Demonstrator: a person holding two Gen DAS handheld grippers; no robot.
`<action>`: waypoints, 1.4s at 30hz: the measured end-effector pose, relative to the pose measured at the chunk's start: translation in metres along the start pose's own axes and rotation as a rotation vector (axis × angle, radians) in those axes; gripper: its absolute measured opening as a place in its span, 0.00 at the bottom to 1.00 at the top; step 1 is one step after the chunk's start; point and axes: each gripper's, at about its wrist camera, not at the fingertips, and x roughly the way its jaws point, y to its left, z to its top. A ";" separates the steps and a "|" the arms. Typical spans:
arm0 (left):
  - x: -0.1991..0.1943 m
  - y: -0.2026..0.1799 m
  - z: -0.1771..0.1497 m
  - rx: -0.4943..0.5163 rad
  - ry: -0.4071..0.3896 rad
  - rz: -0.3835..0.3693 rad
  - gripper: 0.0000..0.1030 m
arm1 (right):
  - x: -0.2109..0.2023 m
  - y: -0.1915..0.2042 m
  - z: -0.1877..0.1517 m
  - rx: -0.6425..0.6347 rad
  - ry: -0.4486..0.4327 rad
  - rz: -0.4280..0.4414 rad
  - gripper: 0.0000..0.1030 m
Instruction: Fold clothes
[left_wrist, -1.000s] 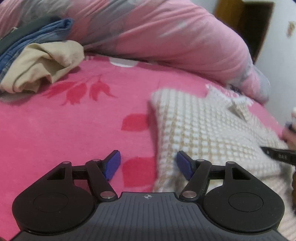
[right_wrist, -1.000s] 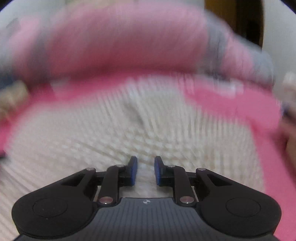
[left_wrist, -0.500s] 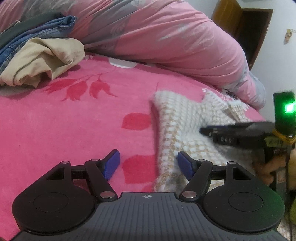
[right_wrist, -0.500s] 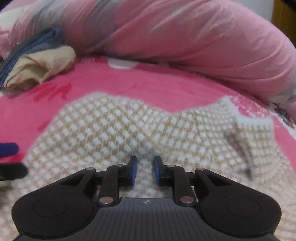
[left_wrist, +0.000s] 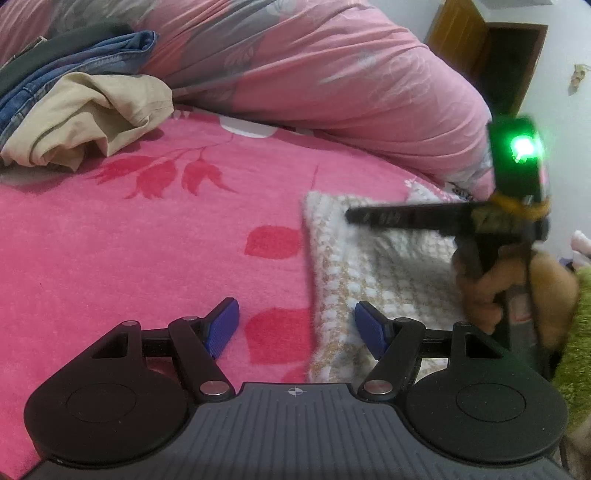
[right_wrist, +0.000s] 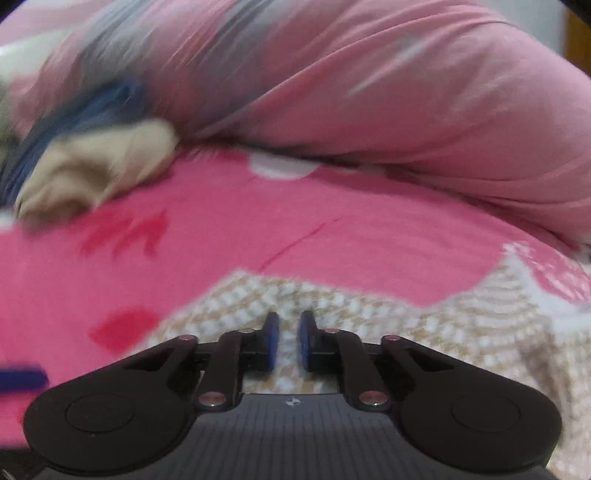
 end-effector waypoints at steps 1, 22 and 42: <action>0.000 -0.001 0.000 0.001 0.000 0.002 0.68 | -0.009 0.004 0.002 -0.011 -0.022 0.011 0.11; -0.001 0.002 0.000 -0.015 -0.005 -0.013 0.69 | -0.128 -0.082 -0.092 0.032 0.037 -0.196 0.21; 0.012 -0.081 0.060 0.155 0.014 -0.025 0.70 | -0.204 -0.173 -0.106 0.306 -0.117 -0.147 0.30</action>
